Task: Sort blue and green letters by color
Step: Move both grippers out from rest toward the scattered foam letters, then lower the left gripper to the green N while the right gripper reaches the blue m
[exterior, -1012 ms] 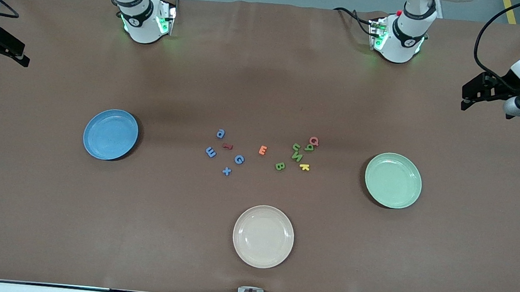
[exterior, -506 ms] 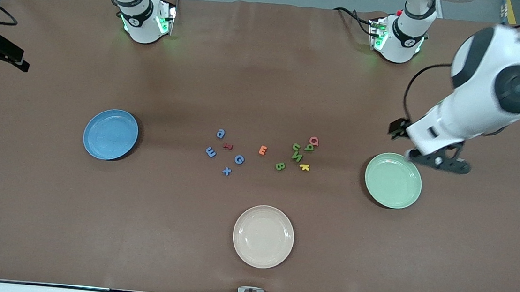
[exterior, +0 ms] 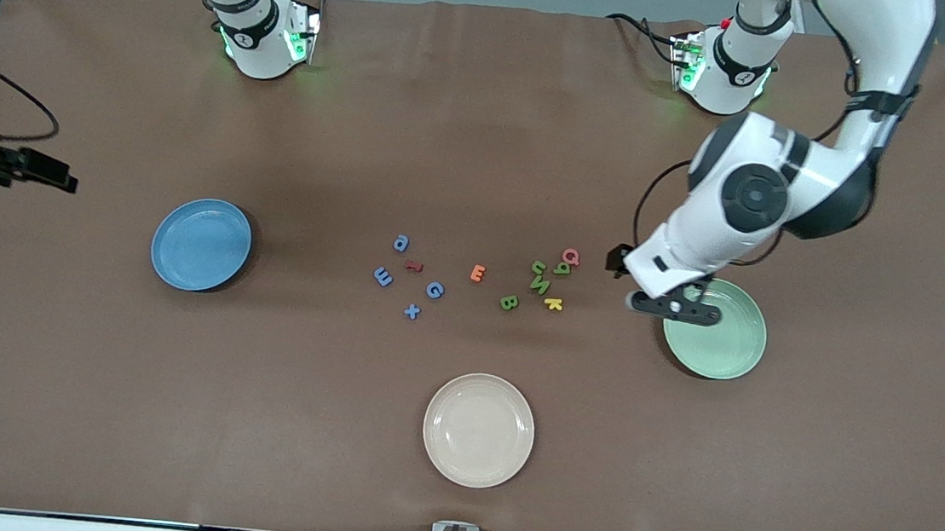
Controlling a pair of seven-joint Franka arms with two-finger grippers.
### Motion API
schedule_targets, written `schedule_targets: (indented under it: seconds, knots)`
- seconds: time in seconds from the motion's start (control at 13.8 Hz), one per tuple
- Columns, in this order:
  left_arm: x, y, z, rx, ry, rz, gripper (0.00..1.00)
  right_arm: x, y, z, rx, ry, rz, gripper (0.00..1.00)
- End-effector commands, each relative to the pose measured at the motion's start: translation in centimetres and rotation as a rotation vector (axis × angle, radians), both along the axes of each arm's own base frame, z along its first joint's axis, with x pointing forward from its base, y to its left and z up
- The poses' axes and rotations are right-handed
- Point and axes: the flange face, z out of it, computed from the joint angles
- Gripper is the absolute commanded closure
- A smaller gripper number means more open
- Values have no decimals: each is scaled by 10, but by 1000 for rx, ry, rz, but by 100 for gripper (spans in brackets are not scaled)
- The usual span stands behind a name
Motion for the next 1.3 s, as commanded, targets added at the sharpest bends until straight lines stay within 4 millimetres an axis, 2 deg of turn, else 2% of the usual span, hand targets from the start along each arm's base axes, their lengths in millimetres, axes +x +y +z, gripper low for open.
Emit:
schedule_targets:
  seconds: [0.0, 0.14, 0.22, 0.36, 0.51, 0.65, 0.79, 0.94, 1.01, 1.16, 1.23]
  knots:
    - [-25, -40, -44, -24, -16, 47, 4, 15, 56, -19, -9, -13, -42, 0]
    - [-38, -73, -73, -49, -19, 35, 14, 21, 118, -37, -39, 3, -114, 0]
    - [-41, -83, -89, -64, -24, 31, 21, 21, 144, -48, -51, 0, -141, 0]
    - [-46, -95, -111, -85, -32, 21, 25, 14, 186, -71, -65, -19, -204, 0]
    - [-42, -100, -133, -90, -42, 5, 29, 5, 219, -92, -81, -39, -325, 0]
    - [-43, -113, -152, -79, -38, -31, 31, -2, 246, -108, -94, -68, -509, 0]
    - [-41, -118, -161, -76, -31, -10, 34, -9, 280, -127, -145, -78, -548, 0]
    - [-45, -123, -167, -71, -25, -15, 38, -8, 298, -151, -165, -98, -644, 0]
    - [-45, -122, -169, -61, -31, -29, 38, -10, 306, -165, -166, -105, -692, 0]
    - [-44, -120, -171, -43, -46, -58, 40, -26, 338, -205, -130, -149, -742, 0]
    - [-44, -119, -174, -40, -43, -59, 40, -32, 346, -226, -107, -173, -765, 0]
